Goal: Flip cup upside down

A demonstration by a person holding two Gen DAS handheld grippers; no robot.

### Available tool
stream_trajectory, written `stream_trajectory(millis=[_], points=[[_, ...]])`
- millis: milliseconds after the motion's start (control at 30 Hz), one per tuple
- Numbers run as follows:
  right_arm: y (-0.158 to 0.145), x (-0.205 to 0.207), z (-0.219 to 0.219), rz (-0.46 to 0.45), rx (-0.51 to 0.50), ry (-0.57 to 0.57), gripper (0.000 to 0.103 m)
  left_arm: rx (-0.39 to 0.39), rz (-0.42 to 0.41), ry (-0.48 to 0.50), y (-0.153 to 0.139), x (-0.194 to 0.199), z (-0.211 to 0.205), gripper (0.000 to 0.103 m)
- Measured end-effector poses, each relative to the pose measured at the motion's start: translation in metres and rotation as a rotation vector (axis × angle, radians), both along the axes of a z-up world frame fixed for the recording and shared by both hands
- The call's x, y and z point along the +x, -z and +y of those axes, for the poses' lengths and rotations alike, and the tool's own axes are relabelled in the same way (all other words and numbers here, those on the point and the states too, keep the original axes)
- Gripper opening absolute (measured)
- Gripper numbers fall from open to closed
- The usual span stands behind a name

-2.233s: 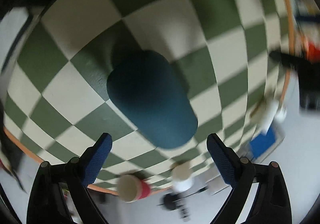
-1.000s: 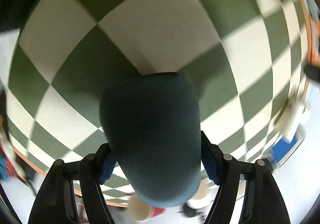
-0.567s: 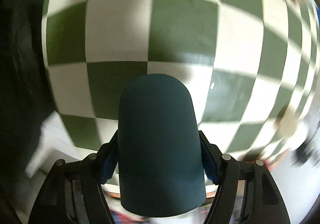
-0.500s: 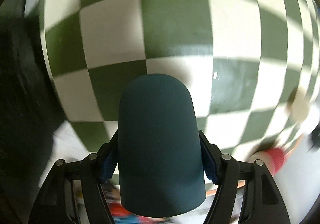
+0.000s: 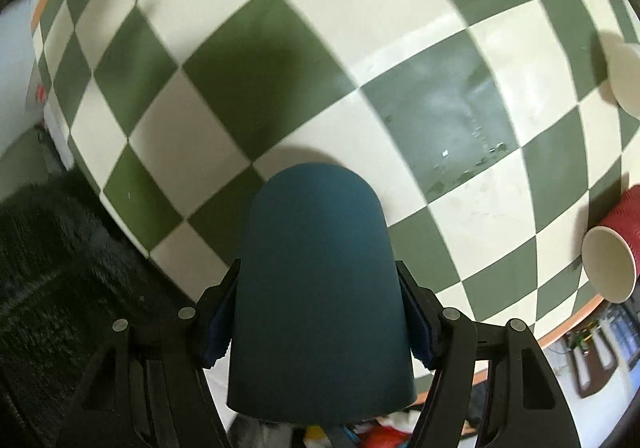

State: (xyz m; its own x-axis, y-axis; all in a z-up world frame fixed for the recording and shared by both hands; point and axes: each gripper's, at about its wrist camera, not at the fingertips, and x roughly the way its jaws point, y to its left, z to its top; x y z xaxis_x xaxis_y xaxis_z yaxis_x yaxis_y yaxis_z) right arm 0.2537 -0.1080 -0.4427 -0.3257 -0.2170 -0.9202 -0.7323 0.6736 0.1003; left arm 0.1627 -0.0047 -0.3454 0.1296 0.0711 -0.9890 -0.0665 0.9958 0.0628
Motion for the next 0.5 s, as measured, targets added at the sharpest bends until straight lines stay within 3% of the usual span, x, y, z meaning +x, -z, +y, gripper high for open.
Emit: stream_trajectory(millis=[367, 500], points=[[-0.032, -0.03, -0.072, -0.261, 0.252, 0.227, 0.072, 0.013, -0.003, 0.03, 0.001, -0.001, -0.01, 0.101], [-0.035, -0.047, -0.079, -0.356, 0.319, 0.243, 0.072, 0.02, -0.007, 0.049, 0.0, -0.002, -0.016, 0.101]])
